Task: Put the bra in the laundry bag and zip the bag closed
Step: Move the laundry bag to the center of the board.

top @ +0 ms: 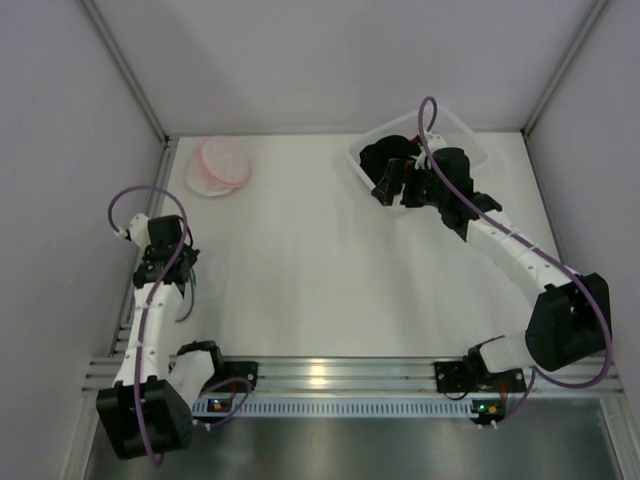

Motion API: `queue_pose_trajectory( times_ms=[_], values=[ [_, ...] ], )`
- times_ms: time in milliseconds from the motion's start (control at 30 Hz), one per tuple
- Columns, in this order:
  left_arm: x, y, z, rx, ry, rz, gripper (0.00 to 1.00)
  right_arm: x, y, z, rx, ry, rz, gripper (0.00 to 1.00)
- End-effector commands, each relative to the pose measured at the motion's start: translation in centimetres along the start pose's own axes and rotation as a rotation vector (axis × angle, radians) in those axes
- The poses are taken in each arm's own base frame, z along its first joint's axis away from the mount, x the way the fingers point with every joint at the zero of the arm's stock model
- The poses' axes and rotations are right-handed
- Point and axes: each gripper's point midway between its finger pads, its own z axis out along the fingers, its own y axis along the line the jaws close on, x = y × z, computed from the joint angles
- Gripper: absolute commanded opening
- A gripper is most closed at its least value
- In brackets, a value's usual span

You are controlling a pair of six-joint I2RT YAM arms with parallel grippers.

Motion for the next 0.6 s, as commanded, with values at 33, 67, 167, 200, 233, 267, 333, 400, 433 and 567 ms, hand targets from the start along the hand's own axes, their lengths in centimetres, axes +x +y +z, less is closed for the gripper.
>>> queue_pose_trajectory(
  times_ms=[33, 67, 167, 200, 233, 267, 333, 400, 433, 567],
  values=[
    [-2.3, -5.3, -2.7, 0.246, -0.035, 0.016, 0.00, -2.4, -1.0, -0.5, 0.054, -0.078, 0.023, 0.99],
    [-2.2, -6.2, -3.2, 0.285, -0.022, 0.030, 0.00, -2.4, -1.8, -0.5, 0.072, -0.081, 0.053, 0.99],
    [-1.0, -10.8, -5.8, 0.412, 0.003, 0.118, 0.00, -2.2, -4.5, -1.2, 0.126, -0.116, 0.118, 0.99],
    [-0.7, -11.8, -6.4, 0.421, -0.008, 0.145, 0.00, -1.6, -5.2, -1.6, 0.135, -0.119, 0.133, 0.99],
    [1.4, -14.8, -8.5, 0.509, 0.026, 0.219, 0.00, -1.7, -5.9, -1.8, 0.147, -0.132, 0.150, 1.00],
    [2.7, -16.1, -9.5, 0.544, 0.045, 0.257, 0.00, -2.2, -7.1, -2.3, 0.171, -0.153, 0.173, 0.99],
    [6.1, -19.3, -12.5, 0.640, 0.088, 0.369, 0.00, -2.9, -8.1, -3.2, 0.203, -0.179, 0.186, 0.99],
    [9.5, -21.3, -15.6, 0.737, 0.122, 0.480, 0.00, -4.1, -9.1, -4.1, 0.242, -0.212, 0.195, 0.99],
    [10.6, -22.6, -16.3, 0.772, 0.124, 0.556, 0.00, -4.6, -9.4, -4.4, 0.251, -0.227, 0.201, 0.99],
    [15.6, -24.5, -18.9, 0.913, 0.154, 0.845, 0.00, -6.0, -9.5, -4.4, 0.253, -0.254, 0.210, 0.99]
  ],
)
